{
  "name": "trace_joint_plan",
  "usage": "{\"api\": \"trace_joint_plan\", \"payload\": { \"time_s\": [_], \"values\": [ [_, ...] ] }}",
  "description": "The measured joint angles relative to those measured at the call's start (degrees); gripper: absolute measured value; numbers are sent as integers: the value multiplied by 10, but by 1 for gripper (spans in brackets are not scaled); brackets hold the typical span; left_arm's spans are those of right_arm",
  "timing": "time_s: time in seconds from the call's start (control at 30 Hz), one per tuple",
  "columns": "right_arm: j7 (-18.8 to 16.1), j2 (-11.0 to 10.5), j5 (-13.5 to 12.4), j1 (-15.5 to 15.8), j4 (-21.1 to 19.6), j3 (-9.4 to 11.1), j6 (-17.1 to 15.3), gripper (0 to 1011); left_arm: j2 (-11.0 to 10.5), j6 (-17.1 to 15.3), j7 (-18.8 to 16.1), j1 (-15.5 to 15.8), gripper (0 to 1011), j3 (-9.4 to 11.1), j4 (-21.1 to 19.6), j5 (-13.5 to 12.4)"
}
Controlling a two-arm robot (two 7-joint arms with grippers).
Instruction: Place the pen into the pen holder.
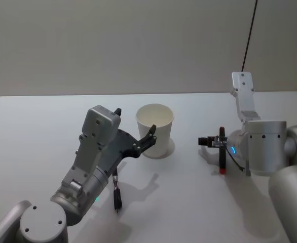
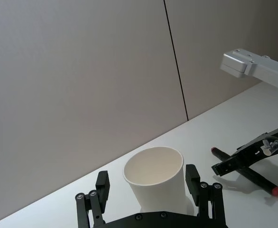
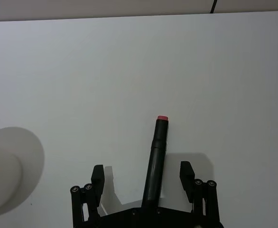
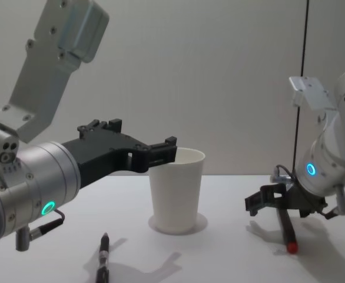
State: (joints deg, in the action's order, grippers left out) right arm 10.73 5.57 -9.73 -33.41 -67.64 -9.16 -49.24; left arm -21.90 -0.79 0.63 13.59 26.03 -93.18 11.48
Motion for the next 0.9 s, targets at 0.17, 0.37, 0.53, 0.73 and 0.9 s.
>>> {"api": "trace_joint_plan", "payload": {
  "time_s": [0.17, 0.37, 0.53, 0.73, 0.9],
  "values": [
    [0, 2, 0, -2, 4, 2, 3, 1001, 0, 0, 0, 0, 1001, 0, 0, 0],
    [-1, 3, 1, -3, 9, 4, 6, 1001, 0, 0, 0, 0, 1001, 0, 0, 0],
    [-4, 5, 1, -3, 11, 6, 9, 931, 0, 0, 0, 0, 1001, 0, 0, 0],
    [-4, 6, 2, -3, 15, 8, 12, 766, 0, 0, 0, 0, 1001, 0, 0, 0],
    [-4, 7, 4, -4, 19, 10, 12, 618, 0, 0, 0, 0, 1001, 0, 0, 0]
  ]
}}
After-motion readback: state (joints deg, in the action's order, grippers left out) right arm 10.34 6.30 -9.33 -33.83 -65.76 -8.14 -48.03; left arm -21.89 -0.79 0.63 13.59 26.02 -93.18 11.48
